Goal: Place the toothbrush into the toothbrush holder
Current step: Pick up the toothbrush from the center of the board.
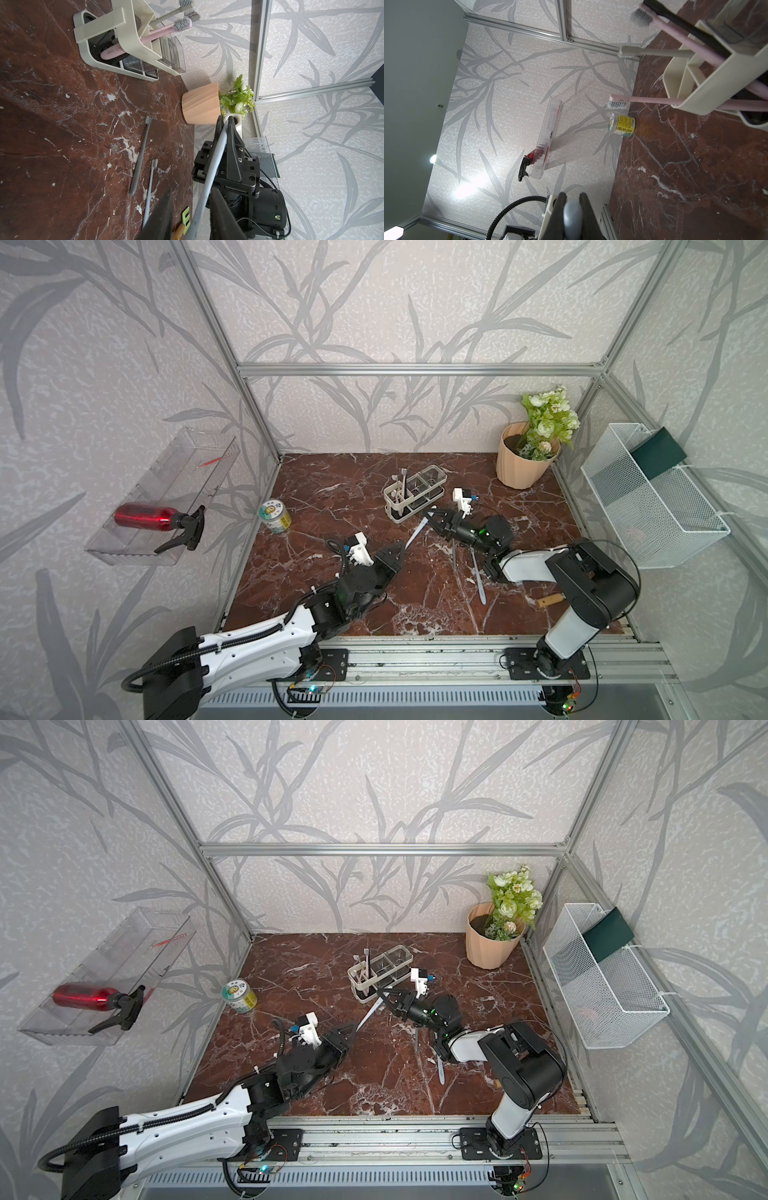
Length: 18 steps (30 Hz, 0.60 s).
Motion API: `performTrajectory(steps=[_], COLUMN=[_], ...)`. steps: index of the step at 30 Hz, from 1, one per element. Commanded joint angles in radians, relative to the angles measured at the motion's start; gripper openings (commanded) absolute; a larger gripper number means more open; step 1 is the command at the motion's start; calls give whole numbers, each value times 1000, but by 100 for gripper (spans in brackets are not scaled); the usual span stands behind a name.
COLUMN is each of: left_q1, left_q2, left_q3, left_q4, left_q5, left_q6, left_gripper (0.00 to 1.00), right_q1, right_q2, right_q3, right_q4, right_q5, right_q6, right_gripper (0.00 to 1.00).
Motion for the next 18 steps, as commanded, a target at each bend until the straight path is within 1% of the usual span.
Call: performTrajectory(steps=[1, 7, 14, 15, 18], left_q1=[6, 5, 6, 6, 7], left_q2=[-7, -12, -16, -16, -22], left_q3=[-19, -37, -39, -37, -35], left_q4=[31, 46, 60, 59, 50], left_q5=[-15, -19, -23, -24, -26], left_q6=[-19, -27, -23, -22, -18], left_gripper=[26, 19, 12, 10, 6], right_q1=[3, 4, 7, 8, 8], right_q2=[7, 13, 17, 39, 38], right_q3=[21, 22, 25, 26, 23], right_q4=[41, 41, 41, 41, 41], right_q5=[-3, 16, 9, 5, 1], right_q6=[9, 20, 26, 24, 20], right_gripper=[0, 0, 0, 0, 0])
